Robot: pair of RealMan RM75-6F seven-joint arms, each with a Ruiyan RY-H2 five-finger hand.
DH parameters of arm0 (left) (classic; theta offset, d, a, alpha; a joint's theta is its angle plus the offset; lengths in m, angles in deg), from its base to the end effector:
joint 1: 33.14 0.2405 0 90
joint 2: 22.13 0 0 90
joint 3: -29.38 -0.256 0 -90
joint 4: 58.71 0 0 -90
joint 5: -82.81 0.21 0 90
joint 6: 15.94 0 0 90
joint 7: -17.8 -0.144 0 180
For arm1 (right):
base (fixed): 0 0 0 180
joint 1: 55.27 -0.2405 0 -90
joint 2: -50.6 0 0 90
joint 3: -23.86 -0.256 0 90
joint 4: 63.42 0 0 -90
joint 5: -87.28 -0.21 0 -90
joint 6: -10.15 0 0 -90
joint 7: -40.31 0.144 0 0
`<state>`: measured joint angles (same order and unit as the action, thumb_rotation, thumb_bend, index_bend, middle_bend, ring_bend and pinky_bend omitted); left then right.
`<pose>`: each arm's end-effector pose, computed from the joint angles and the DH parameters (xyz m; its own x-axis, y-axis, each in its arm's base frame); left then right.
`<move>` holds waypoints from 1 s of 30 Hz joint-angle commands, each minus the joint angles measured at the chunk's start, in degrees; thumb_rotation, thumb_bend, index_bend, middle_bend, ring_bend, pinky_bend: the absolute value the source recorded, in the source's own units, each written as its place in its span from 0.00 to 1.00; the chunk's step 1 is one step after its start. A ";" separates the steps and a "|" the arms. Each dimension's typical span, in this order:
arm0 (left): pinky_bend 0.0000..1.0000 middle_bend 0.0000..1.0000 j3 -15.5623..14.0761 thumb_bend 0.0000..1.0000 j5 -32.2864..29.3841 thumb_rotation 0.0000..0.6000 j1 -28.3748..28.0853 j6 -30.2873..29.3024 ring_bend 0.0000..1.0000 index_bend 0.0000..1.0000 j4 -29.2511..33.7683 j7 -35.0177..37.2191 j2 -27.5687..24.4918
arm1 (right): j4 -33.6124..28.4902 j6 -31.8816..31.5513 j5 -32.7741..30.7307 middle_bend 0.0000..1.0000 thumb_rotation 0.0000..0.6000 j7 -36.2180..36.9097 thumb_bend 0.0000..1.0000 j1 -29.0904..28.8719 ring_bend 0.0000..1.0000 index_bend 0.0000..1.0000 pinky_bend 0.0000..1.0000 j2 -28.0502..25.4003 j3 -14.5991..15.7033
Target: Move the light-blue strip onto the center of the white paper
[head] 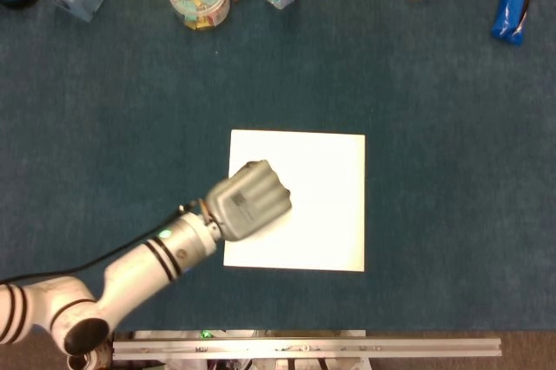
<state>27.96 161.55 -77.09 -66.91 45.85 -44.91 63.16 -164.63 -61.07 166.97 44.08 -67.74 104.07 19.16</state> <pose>-0.0913 0.2301 -0.0411 0.8600 -0.1760 0.4789 0.1544 -0.8048 -0.5731 -0.2892 -0.2224 0.1811 0.3489 -0.1577 0.9238 -0.9366 -0.0247 0.3495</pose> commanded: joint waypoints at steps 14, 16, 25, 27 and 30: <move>1.00 1.00 -0.49 0.33 -9.96 1.00 -5.79 2.94 1.00 0.59 -3.74 -10.55 6.95 | 1.09 -0.97 -0.02 0.38 1.00 2.18 0.12 1.10 0.26 0.10 0.30 -0.61 0.34; 1.00 1.00 -0.43 0.33 -10.93 1.00 -6.12 2.41 1.00 0.57 -3.91 -10.68 7.41 | 1.22 -1.06 -0.06 0.38 1.00 2.33 0.12 1.25 0.26 0.10 0.30 -0.68 0.40; 1.00 0.99 -0.94 0.33 -13.48 1.00 -7.20 0.01 1.00 0.42 -4.82 -11.11 8.72 | 1.35 -1.32 -0.12 0.38 1.00 2.67 0.12 1.69 0.26 0.10 0.30 -0.66 0.57; 1.00 0.99 -1.13 0.33 -13.70 1.00 -7.34 -0.63 1.00 0.40 -4.63 -11.05 8.80 | 1.34 -1.41 -0.11 0.38 1.00 2.66 0.12 1.74 0.26 0.10 0.30 -0.70 0.54; 1.00 0.99 -1.49 0.33 -13.84 1.00 -7.49 -1.36 1.00 0.38 -4.35 -10.79 8.87 | 1.31 -1.56 -0.14 0.38 1.00 2.65 0.12 1.82 0.26 0.10 0.30 -0.72 0.48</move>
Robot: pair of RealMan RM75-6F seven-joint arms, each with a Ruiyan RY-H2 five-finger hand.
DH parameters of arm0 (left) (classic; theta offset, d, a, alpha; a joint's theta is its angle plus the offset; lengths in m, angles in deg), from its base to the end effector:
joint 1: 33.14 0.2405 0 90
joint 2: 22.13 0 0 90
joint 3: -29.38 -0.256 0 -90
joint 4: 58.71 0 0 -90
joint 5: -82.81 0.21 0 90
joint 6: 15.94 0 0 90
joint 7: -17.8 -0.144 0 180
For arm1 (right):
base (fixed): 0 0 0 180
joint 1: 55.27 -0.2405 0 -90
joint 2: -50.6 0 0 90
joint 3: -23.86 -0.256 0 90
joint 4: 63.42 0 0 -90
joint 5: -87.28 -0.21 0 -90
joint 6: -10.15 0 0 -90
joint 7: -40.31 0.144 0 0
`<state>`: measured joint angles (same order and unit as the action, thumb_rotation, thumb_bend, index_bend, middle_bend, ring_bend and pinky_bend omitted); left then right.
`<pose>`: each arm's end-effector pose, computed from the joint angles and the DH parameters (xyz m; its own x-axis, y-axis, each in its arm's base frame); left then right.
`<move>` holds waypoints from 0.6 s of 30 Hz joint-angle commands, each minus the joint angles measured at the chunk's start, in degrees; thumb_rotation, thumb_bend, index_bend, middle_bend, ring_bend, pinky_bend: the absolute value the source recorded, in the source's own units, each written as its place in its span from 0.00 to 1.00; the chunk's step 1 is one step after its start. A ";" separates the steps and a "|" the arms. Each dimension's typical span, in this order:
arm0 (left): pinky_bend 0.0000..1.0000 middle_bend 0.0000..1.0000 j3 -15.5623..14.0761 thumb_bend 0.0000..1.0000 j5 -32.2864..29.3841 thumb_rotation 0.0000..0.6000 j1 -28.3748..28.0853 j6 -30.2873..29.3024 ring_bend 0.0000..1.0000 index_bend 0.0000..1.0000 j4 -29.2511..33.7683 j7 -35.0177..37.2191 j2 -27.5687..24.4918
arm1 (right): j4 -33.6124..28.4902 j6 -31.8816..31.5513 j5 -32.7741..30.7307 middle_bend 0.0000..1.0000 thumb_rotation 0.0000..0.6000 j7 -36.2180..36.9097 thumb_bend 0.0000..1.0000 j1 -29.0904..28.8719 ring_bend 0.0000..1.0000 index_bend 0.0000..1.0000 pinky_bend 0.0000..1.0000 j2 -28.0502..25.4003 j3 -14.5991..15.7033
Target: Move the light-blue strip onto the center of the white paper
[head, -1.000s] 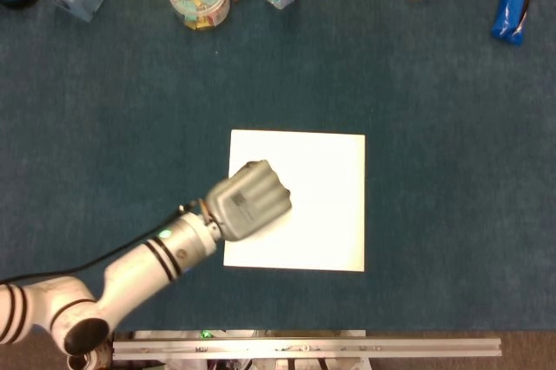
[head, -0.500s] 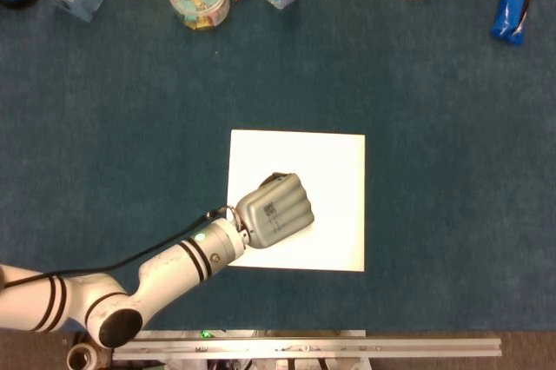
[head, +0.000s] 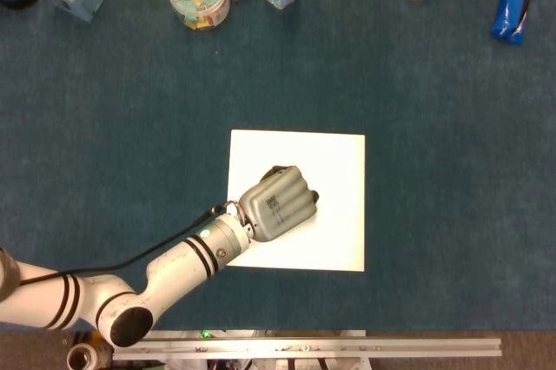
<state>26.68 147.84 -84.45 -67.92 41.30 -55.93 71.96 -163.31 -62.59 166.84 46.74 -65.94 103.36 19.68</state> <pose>-0.0739 0.2338 -0.0836 0.9020 -0.2020 0.3815 0.0697 -0.8041 -0.5904 -0.3015 -0.2128 0.1908 0.3335 -0.1436 0.9318 -0.9404 0.0185 0.3395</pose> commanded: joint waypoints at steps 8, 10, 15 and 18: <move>1.00 0.99 -0.32 0.33 0.39 1.00 0.64 -3.87 1.00 0.26 2.59 2.95 -1.86 | 0.06 -0.24 0.72 0.38 1.00 0.32 0.12 -0.12 0.26 0.10 0.30 -0.14 -0.18; 1.00 0.98 -0.25 0.33 0.75 1.00 1.42 -5.53 1.00 0.24 3.65 4.37 -3.32 | -0.01 -0.31 1.29 0.38 1.00 0.44 0.12 -0.32 0.26 0.10 0.30 -0.32 -0.27; 1.00 0.98 -0.81 0.33 2.99 1.00 4.21 -10.03 1.00 0.23 6.84 8.97 -7.83 | -0.30 0.06 3.74 0.39 1.00 1.00 0.12 -1.29 0.26 0.11 0.31 -0.66 -0.22; 1.00 0.96 -1.47 0.33 6.15 1.00 6.66 -13.42 0.99 0.23 7.64 13.45 -10.39 | -0.45 0.23 5.95 0.40 1.00 1.30 0.12 -2.10 0.29 0.14 0.35 -0.53 -0.07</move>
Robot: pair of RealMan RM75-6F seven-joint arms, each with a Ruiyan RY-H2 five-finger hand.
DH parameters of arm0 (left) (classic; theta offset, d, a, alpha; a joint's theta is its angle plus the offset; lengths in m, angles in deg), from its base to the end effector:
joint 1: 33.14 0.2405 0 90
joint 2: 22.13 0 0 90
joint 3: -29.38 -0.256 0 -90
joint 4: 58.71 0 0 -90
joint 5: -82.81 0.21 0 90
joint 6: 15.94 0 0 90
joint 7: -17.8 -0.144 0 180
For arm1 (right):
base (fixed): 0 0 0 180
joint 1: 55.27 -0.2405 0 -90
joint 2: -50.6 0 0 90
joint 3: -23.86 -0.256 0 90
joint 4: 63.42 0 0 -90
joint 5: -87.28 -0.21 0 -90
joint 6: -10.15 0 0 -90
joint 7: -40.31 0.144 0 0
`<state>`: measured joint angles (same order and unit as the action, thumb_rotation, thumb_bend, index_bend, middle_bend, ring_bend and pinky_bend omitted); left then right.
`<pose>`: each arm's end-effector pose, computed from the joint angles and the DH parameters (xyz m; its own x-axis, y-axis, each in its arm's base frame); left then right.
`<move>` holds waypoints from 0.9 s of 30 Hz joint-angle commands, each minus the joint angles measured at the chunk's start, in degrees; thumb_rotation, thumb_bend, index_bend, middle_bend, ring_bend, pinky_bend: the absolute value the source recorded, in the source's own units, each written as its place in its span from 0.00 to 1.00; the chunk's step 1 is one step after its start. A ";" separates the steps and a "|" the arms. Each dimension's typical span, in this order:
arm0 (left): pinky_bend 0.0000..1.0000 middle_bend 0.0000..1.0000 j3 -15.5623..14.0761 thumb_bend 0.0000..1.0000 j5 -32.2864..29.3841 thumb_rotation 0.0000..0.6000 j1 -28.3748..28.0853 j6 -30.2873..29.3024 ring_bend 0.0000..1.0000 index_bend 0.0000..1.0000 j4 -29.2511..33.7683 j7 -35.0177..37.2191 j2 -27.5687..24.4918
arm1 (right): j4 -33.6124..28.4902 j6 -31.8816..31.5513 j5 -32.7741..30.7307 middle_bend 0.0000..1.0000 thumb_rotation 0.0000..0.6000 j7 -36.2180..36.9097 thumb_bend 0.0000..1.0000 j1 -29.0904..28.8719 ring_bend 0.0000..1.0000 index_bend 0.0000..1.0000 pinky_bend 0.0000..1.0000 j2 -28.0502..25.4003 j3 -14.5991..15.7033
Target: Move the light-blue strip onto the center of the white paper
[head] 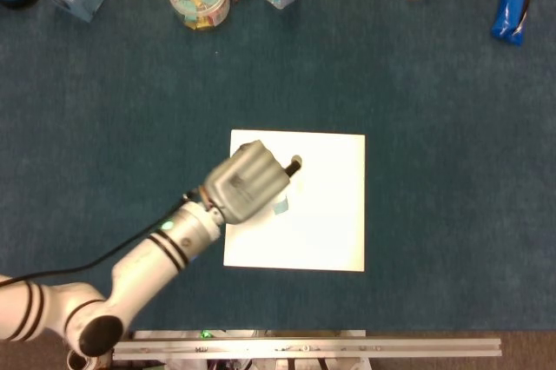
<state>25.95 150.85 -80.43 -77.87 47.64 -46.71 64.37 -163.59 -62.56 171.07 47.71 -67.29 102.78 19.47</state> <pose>-0.0890 0.2451 -0.0318 0.8557 -0.1028 0.5072 0.2922 -0.7130 -0.6374 -0.2863 -0.2200 0.1893 0.3460 -0.1401 0.9277 -0.9380 -0.0746 0.3385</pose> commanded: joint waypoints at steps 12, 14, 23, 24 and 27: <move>0.90 0.73 -4.27 0.33 13.09 1.00 14.75 -18.05 0.74 0.25 0.43 17.76 -10.61 | -2.48 5.81 11.44 0.49 1.00 -0.80 0.61 -7.70 0.43 0.22 0.52 1.20 1.04; 0.89 0.70 -4.30 0.33 13.99 1.00 16.53 -19.95 0.70 0.25 -0.59 19.96 -10.71 | -2.94 7.23 12.63 0.55 1.00 -0.88 0.67 -9.13 0.50 0.23 0.59 1.64 1.16; 0.89 0.60 -2.96 0.33 17.48 1.00 23.23 -26.43 0.62 0.25 -6.31 31.16 -9.40 | -5.43 15.32 16.38 0.97 1.00 -0.34 1.00 -16.78 0.93 0.23 0.94 4.77 1.55; 0.89 0.59 -2.68 0.33 17.92 1.00 23.93 -27.09 0.62 0.25 -7.28 32.91 -9.19 | -5.82 16.49 16.56 0.99 1.00 -0.24 1.00 -17.84 0.97 0.23 0.97 5.21 1.53; 0.88 0.59 -2.22 0.33 19.00 1.00 25.51 -28.47 0.62 0.25 -9.57 35.55 -8.77 | -6.68 19.34 16.72 1.00 1.00 -0.38 1.00 -20.36 1.00 0.23 1.00 6.45 1.47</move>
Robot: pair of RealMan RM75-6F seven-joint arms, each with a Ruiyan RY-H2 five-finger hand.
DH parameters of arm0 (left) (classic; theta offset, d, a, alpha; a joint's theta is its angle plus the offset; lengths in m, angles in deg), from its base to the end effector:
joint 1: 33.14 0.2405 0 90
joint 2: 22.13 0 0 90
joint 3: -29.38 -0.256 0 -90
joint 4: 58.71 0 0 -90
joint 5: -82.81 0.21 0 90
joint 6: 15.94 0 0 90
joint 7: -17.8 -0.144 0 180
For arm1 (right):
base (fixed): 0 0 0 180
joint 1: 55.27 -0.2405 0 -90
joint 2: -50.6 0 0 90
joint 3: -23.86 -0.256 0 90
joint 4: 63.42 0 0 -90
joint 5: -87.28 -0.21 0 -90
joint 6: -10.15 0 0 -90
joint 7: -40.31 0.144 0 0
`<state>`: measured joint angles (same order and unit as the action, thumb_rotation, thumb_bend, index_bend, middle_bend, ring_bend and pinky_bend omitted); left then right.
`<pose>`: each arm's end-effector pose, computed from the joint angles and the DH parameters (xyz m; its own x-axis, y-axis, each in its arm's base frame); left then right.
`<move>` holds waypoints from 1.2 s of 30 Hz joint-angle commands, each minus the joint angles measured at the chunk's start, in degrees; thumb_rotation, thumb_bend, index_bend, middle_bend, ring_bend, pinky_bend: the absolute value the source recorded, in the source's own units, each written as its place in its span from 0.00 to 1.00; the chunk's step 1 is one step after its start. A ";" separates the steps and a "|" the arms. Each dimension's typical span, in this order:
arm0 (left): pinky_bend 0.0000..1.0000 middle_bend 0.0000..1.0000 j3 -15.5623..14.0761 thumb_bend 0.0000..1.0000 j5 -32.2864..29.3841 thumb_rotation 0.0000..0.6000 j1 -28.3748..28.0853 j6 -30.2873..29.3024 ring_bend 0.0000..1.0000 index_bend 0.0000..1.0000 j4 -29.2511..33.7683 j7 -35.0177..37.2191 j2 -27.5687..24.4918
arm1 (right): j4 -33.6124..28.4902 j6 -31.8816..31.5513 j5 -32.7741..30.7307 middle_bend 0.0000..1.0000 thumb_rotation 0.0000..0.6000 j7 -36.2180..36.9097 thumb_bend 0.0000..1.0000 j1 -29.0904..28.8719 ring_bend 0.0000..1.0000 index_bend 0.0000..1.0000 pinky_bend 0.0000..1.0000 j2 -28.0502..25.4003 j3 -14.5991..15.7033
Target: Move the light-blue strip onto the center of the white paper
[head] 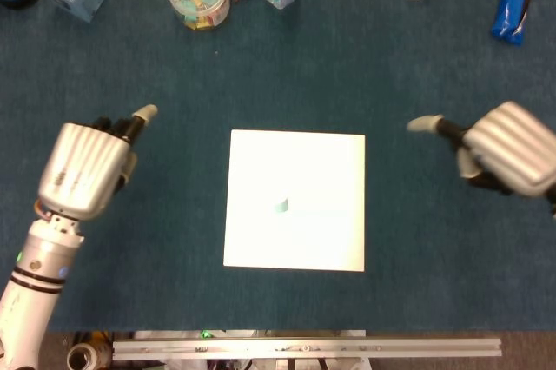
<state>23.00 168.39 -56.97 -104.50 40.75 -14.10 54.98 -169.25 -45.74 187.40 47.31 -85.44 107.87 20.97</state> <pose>-0.2050 0.2207 0.0708 0.5898 -0.0810 0.8035 0.7480 -0.3201 -0.5814 -0.1731 -0.2522 0.0999 0.4670 -0.3405 0.8161 -0.7777 -0.5973 0.1959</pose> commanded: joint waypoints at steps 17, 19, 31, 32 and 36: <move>0.87 0.59 3.07 0.33 2.27 1.00 6.49 -1.12 0.62 0.25 -4.68 5.22 0.24 | -4.16 19.58 -10.26 1.00 1.00 -10.70 1.00 -13.58 1.00 0.23 1.00 10.46 -1.35; 0.87 0.59 3.26 0.33 2.17 1.00 6.91 -0.83 0.62 0.25 -4.57 5.43 0.06 | -4.16 21.05 -12.27 1.00 1.00 -13.01 1.00 -14.67 1.00 0.23 1.00 11.65 -1.51; 0.87 0.60 4.00 0.33 3.19 1.00 8.79 0.13 0.62 0.25 -4.92 7.08 -0.22 | -3.71 24.40 -23.98 1.00 1.00 -28.03 1.00 -19.74 1.00 0.23 1.00 17.82 0.18; 0.87 0.60 4.03 0.33 3.34 1.00 8.87 0.24 0.62 0.25 -4.90 7.14 -0.23 | -3.64 24.28 -24.83 1.00 1.00 -29.04 1.00 -20.00 1.00 0.23 1.00 18.29 0.51; 0.87 0.60 4.20 0.33 3.92 1.00 9.32 0.53 0.62 0.25 -4.78 7.63 -0.27 | -2.88 23.69 -29.12 1.00 1.00 -33.08 1.00 -21.32 1.00 0.23 1.00 20.49 1.96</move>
<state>27.18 172.28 -47.67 -104.00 35.94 -6.49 54.72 -172.65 -21.70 160.27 16.12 -105.82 126.99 21.98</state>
